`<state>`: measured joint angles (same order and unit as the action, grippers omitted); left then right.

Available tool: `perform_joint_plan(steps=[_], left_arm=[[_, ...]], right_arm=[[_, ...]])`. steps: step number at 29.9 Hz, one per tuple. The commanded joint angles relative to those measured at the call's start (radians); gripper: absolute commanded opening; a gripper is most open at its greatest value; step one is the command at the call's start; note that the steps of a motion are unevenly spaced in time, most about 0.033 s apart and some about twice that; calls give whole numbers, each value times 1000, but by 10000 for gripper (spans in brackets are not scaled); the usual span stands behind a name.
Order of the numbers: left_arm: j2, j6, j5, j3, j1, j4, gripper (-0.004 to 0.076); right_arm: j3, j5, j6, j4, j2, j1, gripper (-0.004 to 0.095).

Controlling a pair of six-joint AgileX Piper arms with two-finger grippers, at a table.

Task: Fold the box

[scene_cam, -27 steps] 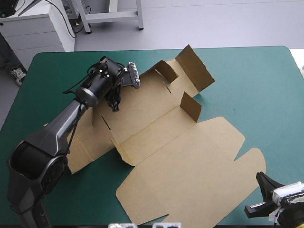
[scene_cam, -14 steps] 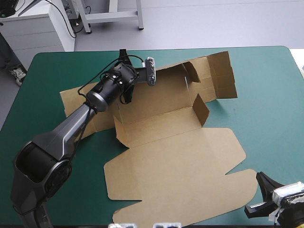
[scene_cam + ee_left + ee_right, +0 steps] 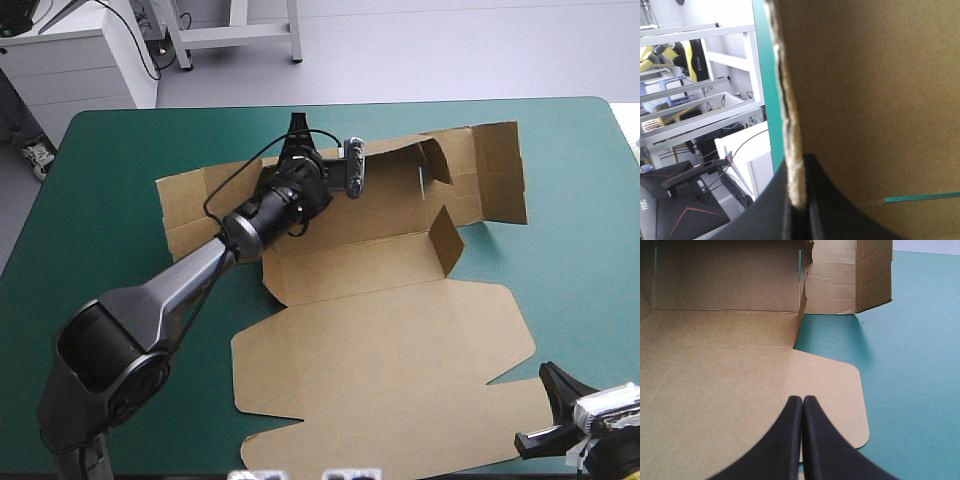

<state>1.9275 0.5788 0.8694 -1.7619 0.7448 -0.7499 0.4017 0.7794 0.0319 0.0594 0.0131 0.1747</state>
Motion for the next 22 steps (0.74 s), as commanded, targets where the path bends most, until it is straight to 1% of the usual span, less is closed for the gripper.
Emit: perform_joint_plan(steps=[1, 4, 11, 18, 22], left_arm=[[-62, -96, -14, 41, 63, -110, -9], [-85, -163, -16, 128, 107, -176, -9], [-163, -443, -32, 352, 142, -508, -9], [-261, -712, -81, 536, 184, -752, -9], [-308, -839, -76, 651, 235, -886, -8]], right_arm=[[27, -75, 1, 3, 23, -7, -20], [27, -75, 1, 3, 23, -7, -20], [27, -75, 1, 3, 23, -7, -20], [27, -75, -1, 3, 23, -7, -20], [27, -75, -1, 3, 23, -7, -20]])
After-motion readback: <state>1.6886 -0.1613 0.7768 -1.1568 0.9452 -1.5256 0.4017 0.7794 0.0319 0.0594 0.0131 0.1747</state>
